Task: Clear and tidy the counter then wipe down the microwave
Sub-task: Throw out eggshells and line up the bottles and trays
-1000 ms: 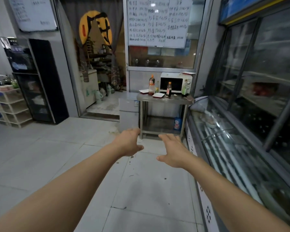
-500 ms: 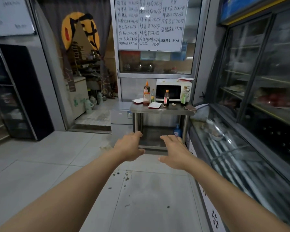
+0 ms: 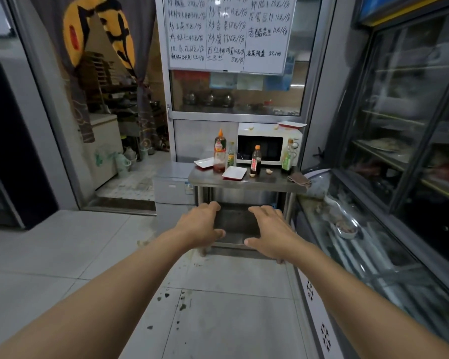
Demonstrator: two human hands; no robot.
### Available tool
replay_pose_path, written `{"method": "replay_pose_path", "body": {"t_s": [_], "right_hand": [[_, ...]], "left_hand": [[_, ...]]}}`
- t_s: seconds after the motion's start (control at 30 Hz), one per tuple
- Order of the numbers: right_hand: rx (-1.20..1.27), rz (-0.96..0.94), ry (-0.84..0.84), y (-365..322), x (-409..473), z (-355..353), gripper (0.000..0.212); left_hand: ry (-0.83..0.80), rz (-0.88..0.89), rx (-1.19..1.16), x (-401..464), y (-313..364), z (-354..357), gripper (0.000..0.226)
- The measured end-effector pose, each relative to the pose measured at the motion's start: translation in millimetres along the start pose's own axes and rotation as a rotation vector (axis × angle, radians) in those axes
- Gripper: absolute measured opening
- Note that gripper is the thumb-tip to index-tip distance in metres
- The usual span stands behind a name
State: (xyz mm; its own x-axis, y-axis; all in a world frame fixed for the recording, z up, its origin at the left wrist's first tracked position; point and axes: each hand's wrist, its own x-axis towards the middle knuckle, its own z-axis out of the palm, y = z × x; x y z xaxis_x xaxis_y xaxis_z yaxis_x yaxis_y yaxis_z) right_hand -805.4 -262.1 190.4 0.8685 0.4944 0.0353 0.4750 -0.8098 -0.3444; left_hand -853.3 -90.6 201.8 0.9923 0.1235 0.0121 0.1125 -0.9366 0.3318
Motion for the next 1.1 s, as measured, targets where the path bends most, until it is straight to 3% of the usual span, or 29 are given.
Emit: {"method": "replay_pose_path", "body": {"t_s": [0.63, 1.1], "right_hand": [[0.040, 0.191, 0.057, 37, 279, 1, 0.077], [0.082, 0.167, 0.005, 155, 477, -10, 0.076]], "left_hand": [[-0.037, 0.125, -0.005, 312, -91, -14, 0.053], [-0.089, 0.079, -0.029, 529, -83, 22, 0.064]]}}
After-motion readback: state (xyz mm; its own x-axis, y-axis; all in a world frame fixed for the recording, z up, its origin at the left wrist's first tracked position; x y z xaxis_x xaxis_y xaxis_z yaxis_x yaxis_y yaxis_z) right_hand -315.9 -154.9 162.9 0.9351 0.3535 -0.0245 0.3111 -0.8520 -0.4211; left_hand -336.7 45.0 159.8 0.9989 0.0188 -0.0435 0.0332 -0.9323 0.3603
